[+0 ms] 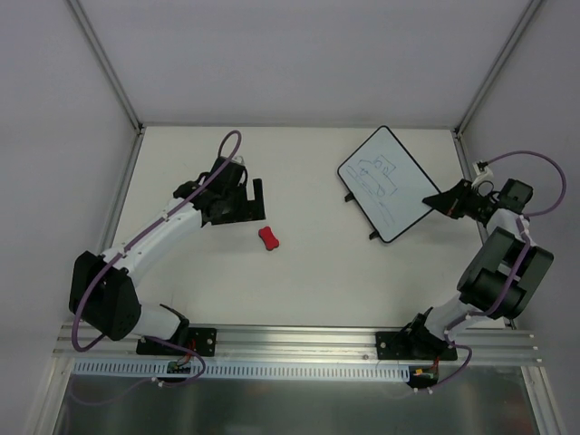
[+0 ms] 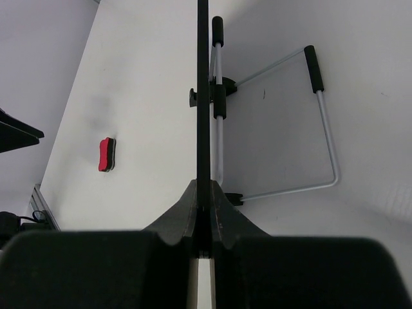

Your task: Erase the whiteboard

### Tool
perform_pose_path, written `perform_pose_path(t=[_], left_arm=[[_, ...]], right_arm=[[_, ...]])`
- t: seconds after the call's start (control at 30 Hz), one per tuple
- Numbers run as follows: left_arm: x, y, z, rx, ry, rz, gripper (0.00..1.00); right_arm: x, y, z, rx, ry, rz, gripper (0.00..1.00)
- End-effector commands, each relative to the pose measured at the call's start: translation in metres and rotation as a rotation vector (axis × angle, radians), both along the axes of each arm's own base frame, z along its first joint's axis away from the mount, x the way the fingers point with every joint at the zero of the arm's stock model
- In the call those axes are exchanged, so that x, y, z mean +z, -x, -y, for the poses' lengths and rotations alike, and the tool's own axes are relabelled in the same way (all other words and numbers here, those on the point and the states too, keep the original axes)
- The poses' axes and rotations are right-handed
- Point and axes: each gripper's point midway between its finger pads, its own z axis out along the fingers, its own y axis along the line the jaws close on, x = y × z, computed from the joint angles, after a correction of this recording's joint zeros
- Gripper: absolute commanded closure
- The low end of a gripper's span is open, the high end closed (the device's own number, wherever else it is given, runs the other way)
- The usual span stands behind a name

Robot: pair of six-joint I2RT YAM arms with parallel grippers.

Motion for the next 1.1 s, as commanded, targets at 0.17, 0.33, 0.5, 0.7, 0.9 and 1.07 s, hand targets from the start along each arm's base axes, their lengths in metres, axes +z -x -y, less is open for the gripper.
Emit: perform_pose_path(t=[0.17,0.33,0.5,0.7,0.9,1.07], left_arm=[[-0.021,-0.003,0.01,-0.001,0.006,-0.084,0.01],[-0.035,-0.007,0.018,0.035,0.002,-0.129,0.01],[-0.049,-0.012,0.027,0.07,-0.013,-0.163,0.01],[-0.064,-0.019,0.032,0.146,-0.018,-0.2,0.02],[-0.08,-0.022,0.037,0.239,-0.008,-0.245,0.16],[-0.097,-0.014,0.043,0.305,-0.01,-0.292,0.21]], right_arm=[[-0.033,0.041,-0.032,0.007,0.002,-0.152,1.0],[-0.036,0.052,-0.039,-0.005,0.018,-0.17,1.0],[-0.034,0.06,-0.043,-0.018,0.014,-0.174,1.0],[-0.043,0.072,-0.049,-0.049,0.084,-0.19,1.0],[-0.046,0.077,-0.052,-0.071,0.112,-0.195,1.0],[-0.05,0.077,-0.053,-0.08,0.102,-0.202,1.0]])
